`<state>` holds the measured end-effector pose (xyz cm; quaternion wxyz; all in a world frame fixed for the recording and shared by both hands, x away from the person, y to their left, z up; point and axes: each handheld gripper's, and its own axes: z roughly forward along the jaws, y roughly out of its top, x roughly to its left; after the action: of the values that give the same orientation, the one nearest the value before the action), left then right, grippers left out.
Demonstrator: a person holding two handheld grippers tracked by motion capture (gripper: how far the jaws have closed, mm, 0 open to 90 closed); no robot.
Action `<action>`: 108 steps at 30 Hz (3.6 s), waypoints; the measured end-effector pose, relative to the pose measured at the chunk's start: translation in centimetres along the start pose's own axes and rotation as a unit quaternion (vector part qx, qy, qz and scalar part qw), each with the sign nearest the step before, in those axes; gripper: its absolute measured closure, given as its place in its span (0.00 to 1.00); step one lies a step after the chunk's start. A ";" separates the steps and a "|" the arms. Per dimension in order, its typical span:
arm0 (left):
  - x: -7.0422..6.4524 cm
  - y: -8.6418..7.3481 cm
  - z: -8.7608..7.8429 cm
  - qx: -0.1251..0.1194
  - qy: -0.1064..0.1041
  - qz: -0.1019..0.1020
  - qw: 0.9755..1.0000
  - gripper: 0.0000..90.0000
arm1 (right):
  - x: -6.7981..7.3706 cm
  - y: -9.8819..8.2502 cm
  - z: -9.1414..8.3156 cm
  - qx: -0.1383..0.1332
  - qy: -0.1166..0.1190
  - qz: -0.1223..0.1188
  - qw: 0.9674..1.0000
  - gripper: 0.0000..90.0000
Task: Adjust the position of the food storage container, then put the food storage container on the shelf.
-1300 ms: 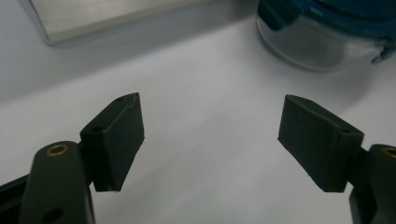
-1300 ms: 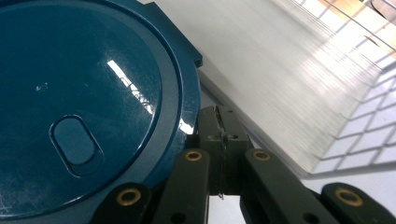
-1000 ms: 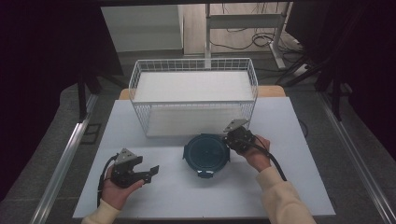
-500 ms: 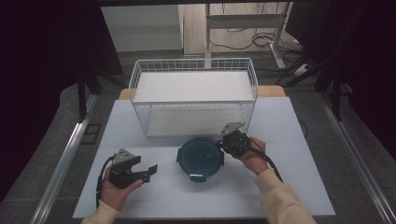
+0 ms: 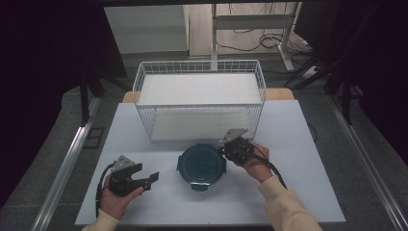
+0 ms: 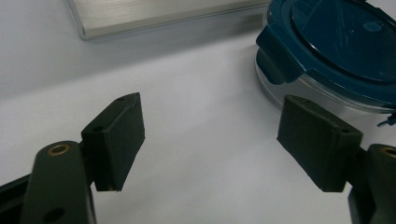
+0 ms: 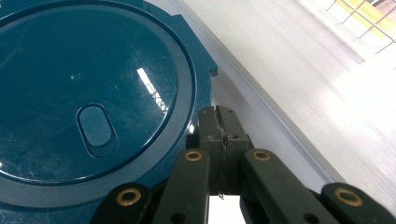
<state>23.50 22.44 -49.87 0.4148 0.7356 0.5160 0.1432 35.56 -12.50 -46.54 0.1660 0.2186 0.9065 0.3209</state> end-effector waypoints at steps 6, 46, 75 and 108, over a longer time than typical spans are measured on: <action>0.0 0.0 -0.2 -0.002 0.002 0.006 1.000 0.25 | -0.1 -0.2 -0.1 -0.019 -0.022 0.004 1.000 1.00; -2.5 0.8 -0.2 -0.002 -0.010 0.042 0.999 0.24 | 1.5 -9.7 -8.3 -0.126 0.018 0.218 0.968 0.22; -3.7 4.3 2.3 0.012 -0.119 -0.030 0.992 0.19 | 2.0 -6.5 -6.4 -0.110 0.076 0.267 0.954 0.21; -2.4 4.4 8.2 0.093 -0.193 -0.146 0.966 0.20 | 2.3 -4.8 0.0 -0.064 0.143 0.377 0.913 0.16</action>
<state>30.55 16.00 -51.03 0.4530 0.7012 0.5390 -0.1123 32.22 -14.70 -50.07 -0.0853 0.4849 0.7482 0.4448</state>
